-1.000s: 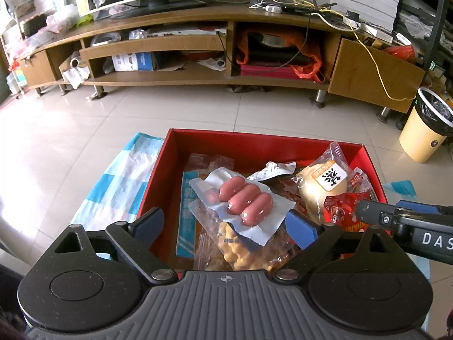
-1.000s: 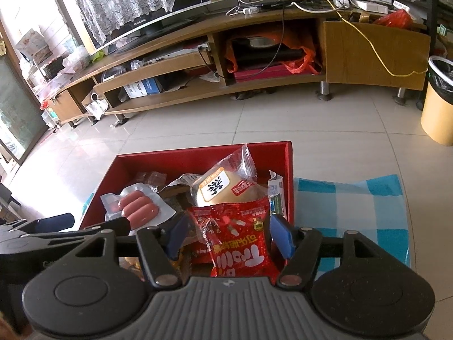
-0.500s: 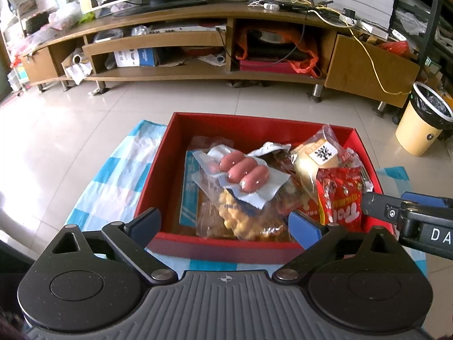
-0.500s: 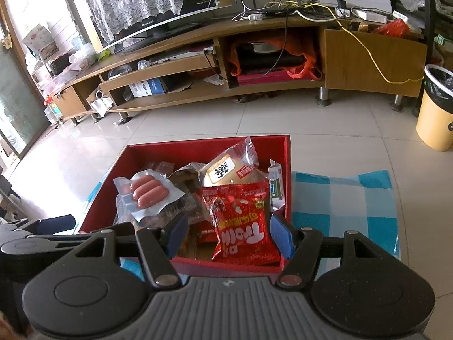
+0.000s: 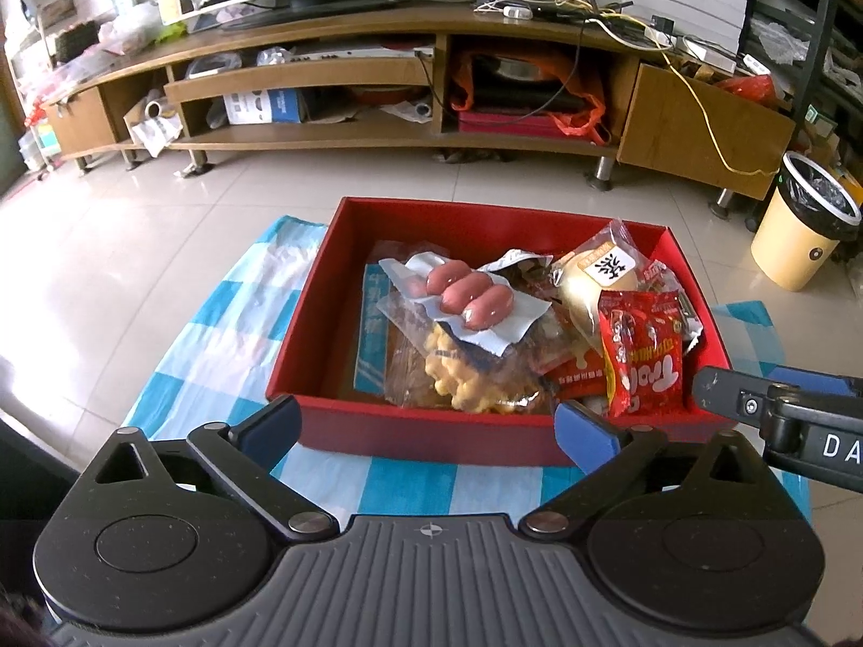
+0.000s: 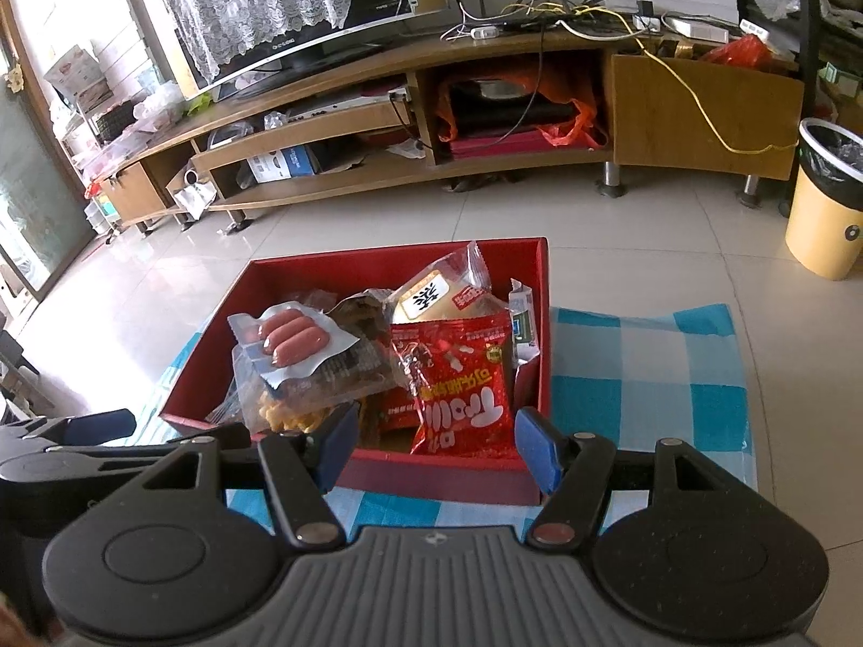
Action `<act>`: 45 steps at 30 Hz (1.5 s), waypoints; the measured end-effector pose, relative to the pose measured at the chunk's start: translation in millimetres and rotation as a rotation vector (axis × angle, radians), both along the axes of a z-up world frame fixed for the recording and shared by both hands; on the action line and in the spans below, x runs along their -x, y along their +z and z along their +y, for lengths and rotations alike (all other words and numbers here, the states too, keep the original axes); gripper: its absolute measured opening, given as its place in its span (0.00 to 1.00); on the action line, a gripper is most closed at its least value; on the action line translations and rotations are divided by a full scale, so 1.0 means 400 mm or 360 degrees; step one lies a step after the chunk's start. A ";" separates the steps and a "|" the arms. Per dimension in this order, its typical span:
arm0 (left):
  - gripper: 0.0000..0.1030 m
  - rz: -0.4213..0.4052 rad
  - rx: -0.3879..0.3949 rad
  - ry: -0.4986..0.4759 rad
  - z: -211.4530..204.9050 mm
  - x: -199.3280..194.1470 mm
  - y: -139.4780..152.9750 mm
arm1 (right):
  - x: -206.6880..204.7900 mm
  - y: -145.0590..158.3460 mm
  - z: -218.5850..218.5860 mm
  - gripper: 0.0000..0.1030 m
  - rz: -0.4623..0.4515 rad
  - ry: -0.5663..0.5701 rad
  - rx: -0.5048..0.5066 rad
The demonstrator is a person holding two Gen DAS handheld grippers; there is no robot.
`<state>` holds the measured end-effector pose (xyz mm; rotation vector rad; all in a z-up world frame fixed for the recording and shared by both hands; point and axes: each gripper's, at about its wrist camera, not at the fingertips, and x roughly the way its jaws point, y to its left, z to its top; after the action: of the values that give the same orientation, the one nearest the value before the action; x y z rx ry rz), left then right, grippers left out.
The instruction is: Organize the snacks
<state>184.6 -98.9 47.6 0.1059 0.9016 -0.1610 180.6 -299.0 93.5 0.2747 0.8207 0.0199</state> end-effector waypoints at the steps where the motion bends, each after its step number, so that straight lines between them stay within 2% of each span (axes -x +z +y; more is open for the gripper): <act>1: 0.99 0.0000 0.0000 0.0000 0.002 0.006 0.000 | 0.005 0.001 0.003 0.63 -0.0004 0.0001 0.0000; 17: 1.00 0.0009 -0.0002 -0.0024 0.025 0.083 -0.001 | 0.093 0.013 0.043 0.64 -0.0033 0.0031 0.0002; 38: 1.00 0.0050 0.0033 -0.0020 0.062 0.189 -0.006 | 0.216 -0.018 0.059 0.66 0.0045 -0.0018 -0.0004; 45: 1.00 0.0023 0.0037 -0.0032 0.069 0.226 0.004 | 0.245 -0.027 0.072 0.66 0.0063 -0.0012 -0.0006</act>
<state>94.3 -71.2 49.1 0.0922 0.9133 -0.1911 82.5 -270.4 82.7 0.2823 0.8591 0.0088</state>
